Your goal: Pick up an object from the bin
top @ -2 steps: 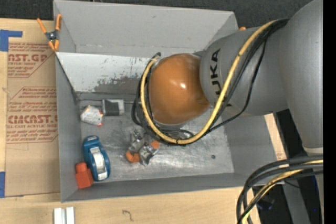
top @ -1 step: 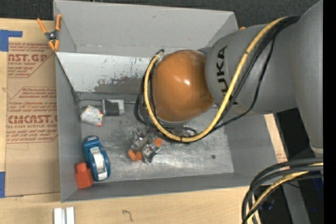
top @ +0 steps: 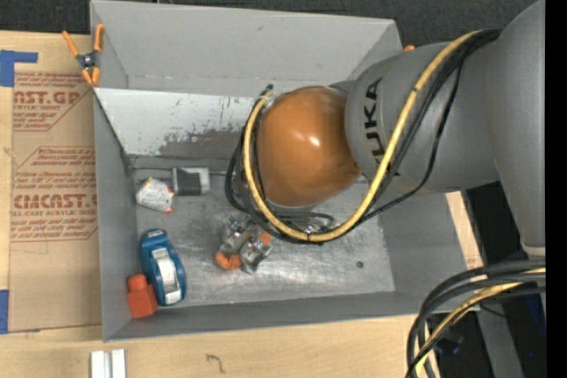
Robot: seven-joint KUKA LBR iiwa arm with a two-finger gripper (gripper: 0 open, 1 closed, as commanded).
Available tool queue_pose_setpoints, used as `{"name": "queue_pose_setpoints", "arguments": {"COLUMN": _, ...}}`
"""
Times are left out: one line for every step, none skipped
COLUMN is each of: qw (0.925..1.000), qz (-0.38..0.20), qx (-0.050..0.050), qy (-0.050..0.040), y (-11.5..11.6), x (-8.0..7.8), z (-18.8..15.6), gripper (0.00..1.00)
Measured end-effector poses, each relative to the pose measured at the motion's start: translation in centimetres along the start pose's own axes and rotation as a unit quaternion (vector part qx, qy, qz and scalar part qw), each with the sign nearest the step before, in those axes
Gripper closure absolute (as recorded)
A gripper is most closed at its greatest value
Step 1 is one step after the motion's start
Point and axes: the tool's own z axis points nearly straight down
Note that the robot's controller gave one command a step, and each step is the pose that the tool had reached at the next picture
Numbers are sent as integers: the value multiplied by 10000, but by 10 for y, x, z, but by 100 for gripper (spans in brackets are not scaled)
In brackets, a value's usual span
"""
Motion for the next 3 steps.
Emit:
{"name": "queue_pose_setpoints", "arguments": {"qw": 9998, "qz": -212, "qx": -25, "qy": 39, "y": 1, "x": 2, "z": 16, "gripper": 100}}
{"name": "queue_pose_setpoints", "arguments": {"qw": 9992, "qz": -393, "qx": -33, "qy": 46, "y": 6, "x": 0, "z": 10, "gripper": 100}}
{"name": "queue_pose_setpoints", "arguments": {"qw": 9998, "qz": -175, "qx": -37, "qy": 48, "y": 12, "x": 9, "z": -76, "gripper": 100}}
